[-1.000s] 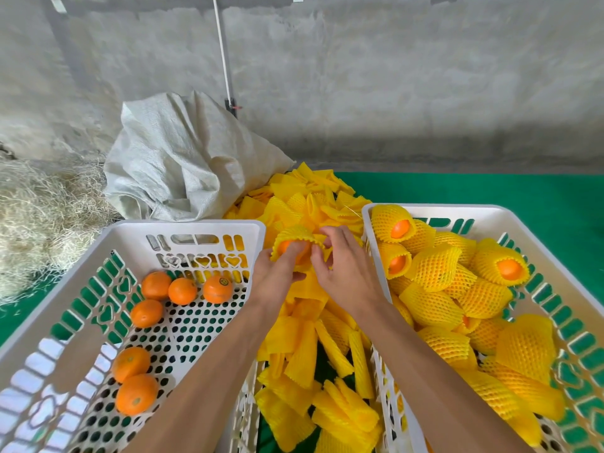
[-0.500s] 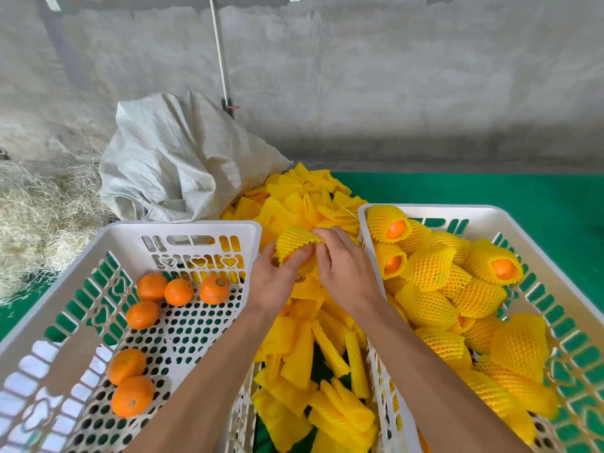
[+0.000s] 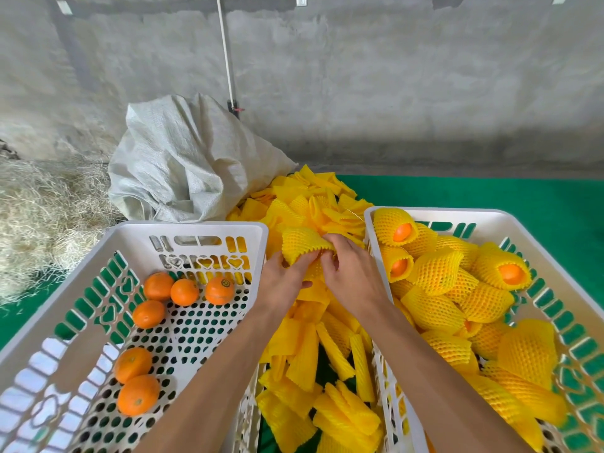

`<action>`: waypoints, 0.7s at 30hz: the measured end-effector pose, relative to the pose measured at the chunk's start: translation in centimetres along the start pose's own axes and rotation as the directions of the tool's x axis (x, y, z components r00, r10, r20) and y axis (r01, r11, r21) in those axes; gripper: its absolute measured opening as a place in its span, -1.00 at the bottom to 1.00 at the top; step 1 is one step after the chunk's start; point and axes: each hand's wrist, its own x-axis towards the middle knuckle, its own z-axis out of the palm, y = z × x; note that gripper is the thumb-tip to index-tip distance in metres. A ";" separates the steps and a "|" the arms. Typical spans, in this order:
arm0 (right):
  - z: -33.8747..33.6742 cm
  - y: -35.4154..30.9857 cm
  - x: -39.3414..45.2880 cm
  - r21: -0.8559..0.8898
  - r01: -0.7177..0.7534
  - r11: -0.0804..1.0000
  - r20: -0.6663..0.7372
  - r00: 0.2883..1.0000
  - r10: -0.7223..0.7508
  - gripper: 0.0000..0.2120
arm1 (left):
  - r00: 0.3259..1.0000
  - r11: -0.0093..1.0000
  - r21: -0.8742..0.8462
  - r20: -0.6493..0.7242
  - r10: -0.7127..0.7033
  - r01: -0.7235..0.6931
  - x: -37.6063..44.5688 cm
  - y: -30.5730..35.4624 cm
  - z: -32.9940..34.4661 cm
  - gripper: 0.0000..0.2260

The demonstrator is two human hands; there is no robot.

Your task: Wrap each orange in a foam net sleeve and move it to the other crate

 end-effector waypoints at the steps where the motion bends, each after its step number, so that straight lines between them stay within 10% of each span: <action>1: -0.1 -0.1 0.0 -0.001 0.004 1.000 -0.006 1.000 -0.004 -0.65 | 1.000 1.000 0.005 -0.003 0.017 -0.017 0.0 0.0 0.0 -0.63; 4: 0.0 -0.4 -0.1 0.005 0.053 0.999 -0.043 0.998 -0.052 -0.70 | 1.000 1.000 0.029 -0.025 0.011 -0.011 -0.3 0.1 -0.1 -0.38; 15: 0.5 -0.6 -0.5 0.059 0.205 0.977 -0.066 0.977 -0.201 -0.76 | 0.985 0.987 0.117 -0.115 0.127 -0.113 -0.6 0.4 -0.3 -0.51; 21: 0.3 -0.6 -0.5 -0.014 0.064 0.998 -0.096 0.993 -0.065 -0.48 | 0.976 0.958 0.198 -0.029 0.217 -0.207 -0.9 0.2 -0.7 -0.18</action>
